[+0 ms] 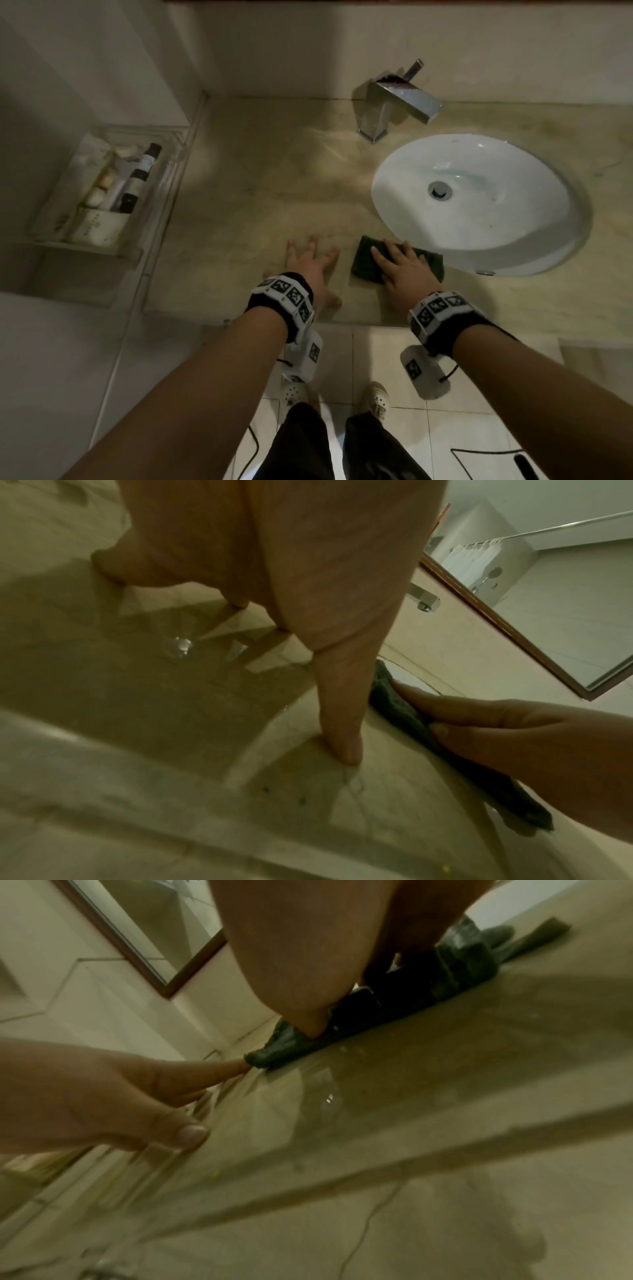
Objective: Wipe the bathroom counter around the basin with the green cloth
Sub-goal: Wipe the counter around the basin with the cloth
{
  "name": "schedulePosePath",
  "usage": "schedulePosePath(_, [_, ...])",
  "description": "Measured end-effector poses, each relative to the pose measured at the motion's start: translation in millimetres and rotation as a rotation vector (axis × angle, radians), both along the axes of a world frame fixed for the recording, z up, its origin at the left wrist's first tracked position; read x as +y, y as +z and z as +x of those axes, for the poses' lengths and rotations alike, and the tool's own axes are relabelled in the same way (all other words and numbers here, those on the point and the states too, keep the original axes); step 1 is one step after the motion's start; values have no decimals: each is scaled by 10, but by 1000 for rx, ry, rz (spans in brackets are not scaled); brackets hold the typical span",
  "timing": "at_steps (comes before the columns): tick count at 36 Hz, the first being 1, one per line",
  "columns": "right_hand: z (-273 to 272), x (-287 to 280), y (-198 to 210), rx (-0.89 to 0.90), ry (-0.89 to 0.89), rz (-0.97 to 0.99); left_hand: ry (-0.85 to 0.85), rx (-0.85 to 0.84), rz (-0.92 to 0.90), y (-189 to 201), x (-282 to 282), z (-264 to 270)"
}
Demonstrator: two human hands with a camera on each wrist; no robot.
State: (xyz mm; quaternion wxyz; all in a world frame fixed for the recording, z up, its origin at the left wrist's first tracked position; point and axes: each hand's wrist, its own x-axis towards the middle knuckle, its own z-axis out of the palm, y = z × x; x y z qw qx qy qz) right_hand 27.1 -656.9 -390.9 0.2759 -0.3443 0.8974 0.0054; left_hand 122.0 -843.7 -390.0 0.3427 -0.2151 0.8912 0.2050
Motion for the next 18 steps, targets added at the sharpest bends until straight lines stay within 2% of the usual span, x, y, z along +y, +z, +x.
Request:
schedulePosePath(10, [518,198,71,-38,73,-14,9,2,-10,-23,-4,-4])
schedulePosePath(18, [399,392,63,-14,135,-15,2,39,-34,73,237,-103])
